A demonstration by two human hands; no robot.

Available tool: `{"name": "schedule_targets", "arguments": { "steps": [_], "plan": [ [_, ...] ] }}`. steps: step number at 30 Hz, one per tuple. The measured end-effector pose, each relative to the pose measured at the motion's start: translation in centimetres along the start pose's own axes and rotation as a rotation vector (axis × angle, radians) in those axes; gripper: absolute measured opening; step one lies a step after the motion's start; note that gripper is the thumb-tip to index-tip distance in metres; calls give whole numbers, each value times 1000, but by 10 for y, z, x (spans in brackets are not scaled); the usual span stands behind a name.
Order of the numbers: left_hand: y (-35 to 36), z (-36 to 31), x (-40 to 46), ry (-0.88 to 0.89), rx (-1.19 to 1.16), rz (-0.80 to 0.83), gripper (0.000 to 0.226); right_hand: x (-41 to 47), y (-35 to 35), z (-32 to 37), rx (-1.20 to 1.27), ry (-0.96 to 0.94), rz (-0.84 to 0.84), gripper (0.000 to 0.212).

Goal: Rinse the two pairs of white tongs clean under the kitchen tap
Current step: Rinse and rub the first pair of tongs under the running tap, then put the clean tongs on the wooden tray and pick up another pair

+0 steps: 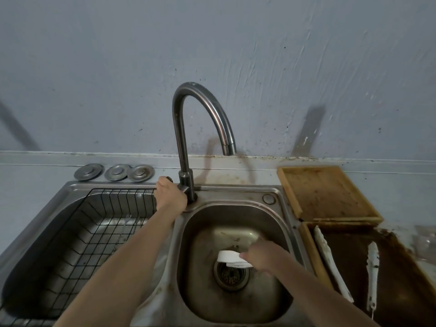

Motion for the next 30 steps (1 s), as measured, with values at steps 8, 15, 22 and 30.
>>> {"name": "schedule_targets", "arguments": {
  "steps": [8,15,22,30],
  "plan": [
    [52,3,-63,-444,-547,182,80,-56,-113,-73,286,35,-493,48],
    [154,-110,-217,834,193,558,36,-83,-153,-147,283,113,-831,40],
    [220,-95,-274,1351,702,456,55,-86,-134,-185,237,202,-865,45],
    [236,-91,-262,1242,492,630,51,-55,-141,-203,155,267,-918,33]
  ]
}}
Point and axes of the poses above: each hand's wrist, its own x-axis towards the middle knuckle, its own y-axis out of the palm, z = x × y, the point moved 10 cm from there along x, towards the middle knuckle, and after that the axes turned 13 degrees about -y, right-handed, at the moved point
